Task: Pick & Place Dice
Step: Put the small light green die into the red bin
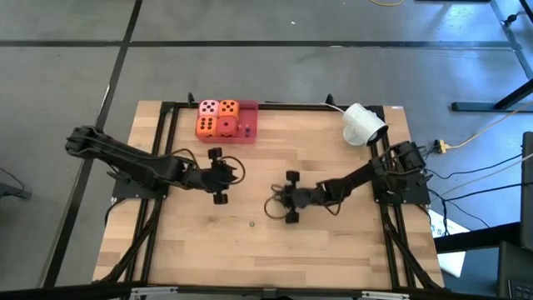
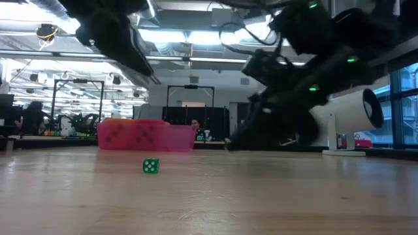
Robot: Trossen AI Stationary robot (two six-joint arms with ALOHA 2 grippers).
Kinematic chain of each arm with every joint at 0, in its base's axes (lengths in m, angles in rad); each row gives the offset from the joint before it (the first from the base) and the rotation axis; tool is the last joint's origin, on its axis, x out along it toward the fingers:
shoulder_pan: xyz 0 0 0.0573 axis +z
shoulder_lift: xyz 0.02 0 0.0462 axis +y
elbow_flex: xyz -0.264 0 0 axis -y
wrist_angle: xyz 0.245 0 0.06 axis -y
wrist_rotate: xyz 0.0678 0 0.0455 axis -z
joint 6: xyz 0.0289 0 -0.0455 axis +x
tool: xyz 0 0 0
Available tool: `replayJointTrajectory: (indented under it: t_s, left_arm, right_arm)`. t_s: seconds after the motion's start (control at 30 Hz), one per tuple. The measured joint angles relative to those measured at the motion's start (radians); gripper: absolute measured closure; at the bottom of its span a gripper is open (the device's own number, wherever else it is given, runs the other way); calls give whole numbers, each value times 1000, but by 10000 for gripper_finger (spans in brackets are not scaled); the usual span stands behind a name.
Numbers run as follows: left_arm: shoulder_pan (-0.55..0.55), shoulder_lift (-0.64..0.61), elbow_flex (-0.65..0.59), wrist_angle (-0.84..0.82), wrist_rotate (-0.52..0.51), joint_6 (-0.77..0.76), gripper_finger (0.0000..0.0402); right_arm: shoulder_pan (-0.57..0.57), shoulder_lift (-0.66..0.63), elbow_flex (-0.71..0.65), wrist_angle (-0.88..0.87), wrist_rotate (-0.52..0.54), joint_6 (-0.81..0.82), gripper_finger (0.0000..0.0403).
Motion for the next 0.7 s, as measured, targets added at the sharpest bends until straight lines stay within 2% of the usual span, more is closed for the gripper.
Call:
replayJointTrajectory:
  t_s: [0.1, 0.23, 0.3, 0.4, 0.5, 0.7]
  left_arm:
    - [0, -53, 0, -17, -17, 1, 272]
    - [0, -94, 0, -20, -63, 3, 272]
    - [0, -107, 0, -25, -81, 4, 272]
    - [1, -110, 0, -34, -104, 4, 272]
    - [1, -110, 0, -51, -121, 3, 272]
    - [1, -110, 0, -97, -121, 0, 272]
  right_arm:
    - [-83, 0, 0, 113, 45, -100, 328]
    - [-210, 0, 46, 271, 45, -207, 328]
    - [-275, 0, 108, 278, 12, -245, 328]
    - [-360, 18, 230, 259, -114, -299, 328]
    - [-425, 63, 372, 174, -202, -321, 328]
    - [-511, 224, 660, -167, -155, -302, 328]
